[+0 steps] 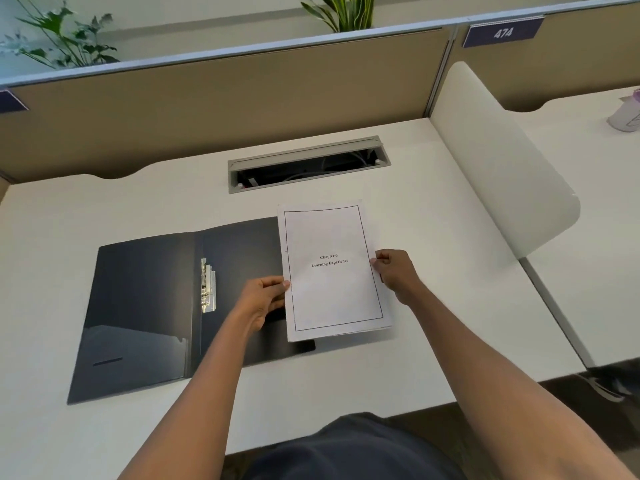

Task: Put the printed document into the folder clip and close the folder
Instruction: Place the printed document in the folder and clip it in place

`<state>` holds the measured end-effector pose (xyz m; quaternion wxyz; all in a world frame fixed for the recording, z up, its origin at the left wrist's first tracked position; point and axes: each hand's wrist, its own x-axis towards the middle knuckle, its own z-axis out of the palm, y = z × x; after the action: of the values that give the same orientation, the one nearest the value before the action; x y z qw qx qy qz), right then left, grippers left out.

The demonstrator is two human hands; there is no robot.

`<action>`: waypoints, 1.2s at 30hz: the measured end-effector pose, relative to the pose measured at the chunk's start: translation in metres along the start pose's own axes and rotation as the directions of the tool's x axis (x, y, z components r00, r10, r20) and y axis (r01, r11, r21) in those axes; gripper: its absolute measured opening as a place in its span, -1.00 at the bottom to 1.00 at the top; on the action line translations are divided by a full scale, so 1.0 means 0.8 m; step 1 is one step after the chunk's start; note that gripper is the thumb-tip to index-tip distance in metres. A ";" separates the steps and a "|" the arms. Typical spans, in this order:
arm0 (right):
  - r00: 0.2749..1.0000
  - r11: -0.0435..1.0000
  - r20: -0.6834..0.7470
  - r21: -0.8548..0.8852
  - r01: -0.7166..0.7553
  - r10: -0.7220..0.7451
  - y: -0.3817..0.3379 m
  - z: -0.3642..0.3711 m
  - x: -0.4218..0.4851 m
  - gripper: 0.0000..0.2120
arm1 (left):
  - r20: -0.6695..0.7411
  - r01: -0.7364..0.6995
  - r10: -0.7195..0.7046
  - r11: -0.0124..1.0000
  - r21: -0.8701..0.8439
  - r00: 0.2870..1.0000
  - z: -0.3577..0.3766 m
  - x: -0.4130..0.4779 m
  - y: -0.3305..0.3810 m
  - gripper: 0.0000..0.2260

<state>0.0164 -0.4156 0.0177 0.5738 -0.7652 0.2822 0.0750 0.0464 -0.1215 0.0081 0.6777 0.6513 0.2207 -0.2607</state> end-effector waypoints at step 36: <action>0.999 0.999 0.037 -0.016 -0.030 0.030 -0.039 0.209 -0.027 -0.72 | 0.031 -0.087 0.248 0.217 0.972 0.968 -0.244 0.005 -0.020 0.05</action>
<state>0.0492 -0.2485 -0.0021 0.5717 -0.7638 0.2823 0.1001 0.0471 0.0725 -0.0170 0.1391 0.9647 -0.0148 -0.2229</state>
